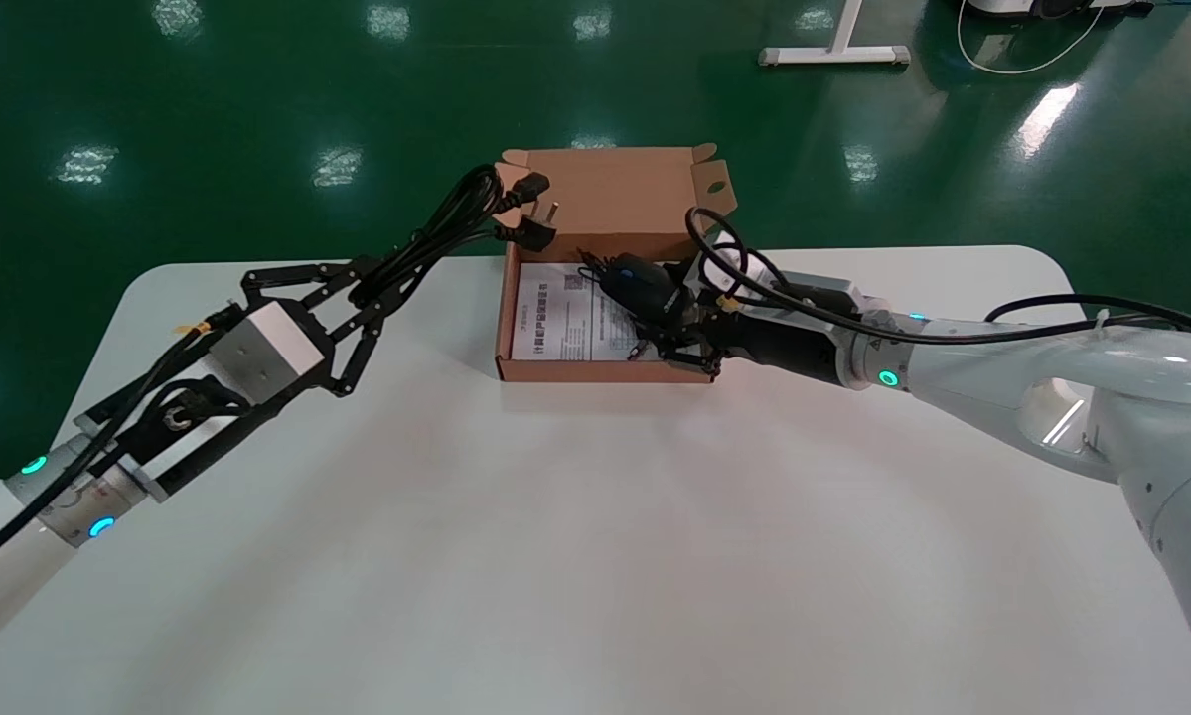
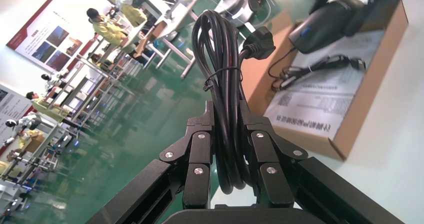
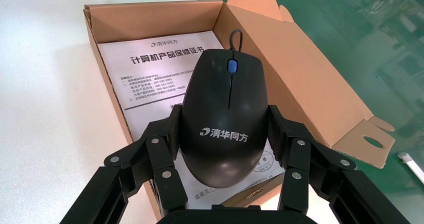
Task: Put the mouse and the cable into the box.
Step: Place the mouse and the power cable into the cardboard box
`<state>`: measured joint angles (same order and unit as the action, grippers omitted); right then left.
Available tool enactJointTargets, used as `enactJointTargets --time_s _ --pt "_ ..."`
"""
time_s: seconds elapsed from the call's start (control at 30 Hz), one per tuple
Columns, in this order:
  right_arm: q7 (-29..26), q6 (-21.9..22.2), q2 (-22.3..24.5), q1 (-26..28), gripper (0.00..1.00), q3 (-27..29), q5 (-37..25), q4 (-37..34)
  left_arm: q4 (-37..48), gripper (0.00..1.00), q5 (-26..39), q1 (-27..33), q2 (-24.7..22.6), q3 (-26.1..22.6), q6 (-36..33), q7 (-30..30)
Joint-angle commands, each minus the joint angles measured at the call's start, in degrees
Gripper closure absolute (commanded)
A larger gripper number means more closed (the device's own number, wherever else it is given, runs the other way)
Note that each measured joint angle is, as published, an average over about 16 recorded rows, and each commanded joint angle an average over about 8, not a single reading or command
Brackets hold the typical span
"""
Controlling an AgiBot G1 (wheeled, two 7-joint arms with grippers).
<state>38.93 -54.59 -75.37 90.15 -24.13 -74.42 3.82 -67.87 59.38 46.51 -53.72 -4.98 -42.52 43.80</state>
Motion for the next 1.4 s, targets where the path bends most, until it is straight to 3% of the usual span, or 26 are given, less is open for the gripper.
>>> enactJointTargets --time_s 0.03,0.43,0.67,0.9,1.4 --pt "0.3 -0.1 -0.1 0.2 0.00 0.1 0.1 -0.4 -0.1 1.00 0.3 0.0 0.1 -0.1 0.1 0.2" --pt "1.4 -0.4 0.1 0.8 0.00 0.3 0.5 -1.8 2.4 1.00 3.6 3.3 -1.8 -2.6 -0.1 2.9" --pt "1.2 -0.9 4.7 2.7 0.00 1.3 1.9 -2.4 6.8 1.00 4.8 7.5 -5.1 -4.3 -1.9 6.4" --pt "-0.6 -2.1 8.4 4.5 0.00 1.5 2.1 -3.6 13.6 1.00 4.5 11.1 -9.0 -4.9 -4.0 10.8" --pt "-0.9 -2.3 8.5 4.7 0.00 1.3 1.9 -3.8 34.8 1.00 3.1 20.2 -19.0 -5.4 -9.3 23.9"
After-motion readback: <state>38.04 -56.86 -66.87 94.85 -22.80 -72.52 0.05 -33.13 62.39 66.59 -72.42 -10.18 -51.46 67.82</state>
